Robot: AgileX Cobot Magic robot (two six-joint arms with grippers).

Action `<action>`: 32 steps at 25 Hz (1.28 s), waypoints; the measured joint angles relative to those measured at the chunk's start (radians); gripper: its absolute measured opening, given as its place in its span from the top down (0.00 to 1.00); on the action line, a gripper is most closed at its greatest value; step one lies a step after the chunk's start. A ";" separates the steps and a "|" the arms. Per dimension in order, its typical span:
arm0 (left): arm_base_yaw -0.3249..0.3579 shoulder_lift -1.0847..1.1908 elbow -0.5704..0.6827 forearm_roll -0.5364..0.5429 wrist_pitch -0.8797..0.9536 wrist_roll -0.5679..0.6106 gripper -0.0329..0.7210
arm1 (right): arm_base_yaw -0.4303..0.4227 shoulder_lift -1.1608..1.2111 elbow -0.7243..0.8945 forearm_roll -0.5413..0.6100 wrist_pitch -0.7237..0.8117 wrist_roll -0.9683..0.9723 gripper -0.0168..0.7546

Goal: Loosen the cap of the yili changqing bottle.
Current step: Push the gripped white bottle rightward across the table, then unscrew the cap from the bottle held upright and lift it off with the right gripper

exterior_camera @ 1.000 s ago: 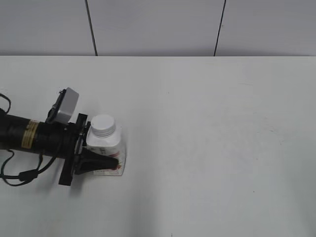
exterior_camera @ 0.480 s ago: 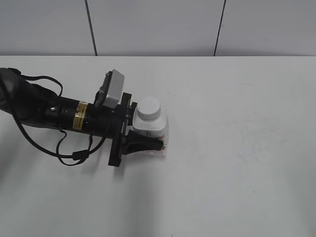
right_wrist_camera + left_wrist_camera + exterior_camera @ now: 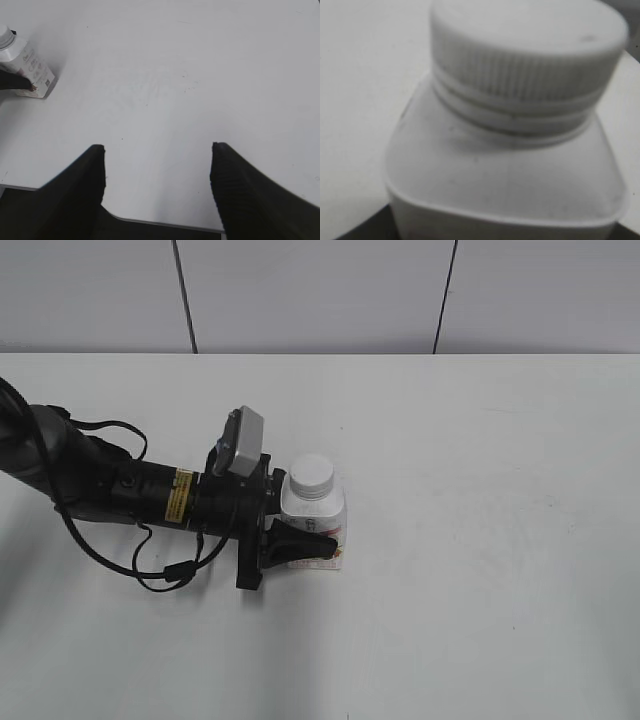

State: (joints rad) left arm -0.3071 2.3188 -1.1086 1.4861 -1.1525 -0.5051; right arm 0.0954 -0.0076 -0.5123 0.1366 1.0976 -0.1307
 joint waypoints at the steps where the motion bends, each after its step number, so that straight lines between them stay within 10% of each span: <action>1: 0.000 0.002 0.000 0.001 0.009 0.000 0.47 | 0.000 0.000 0.000 0.000 0.000 0.000 0.30; 32: -0.004 0.002 -0.003 -0.037 0.032 -0.007 0.40 | 0.000 0.000 0.000 0.000 0.000 0.000 0.30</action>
State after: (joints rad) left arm -0.3106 2.3206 -1.1119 1.4490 -1.1208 -0.5123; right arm 0.0954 -0.0076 -0.5123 0.1366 1.0976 -0.1307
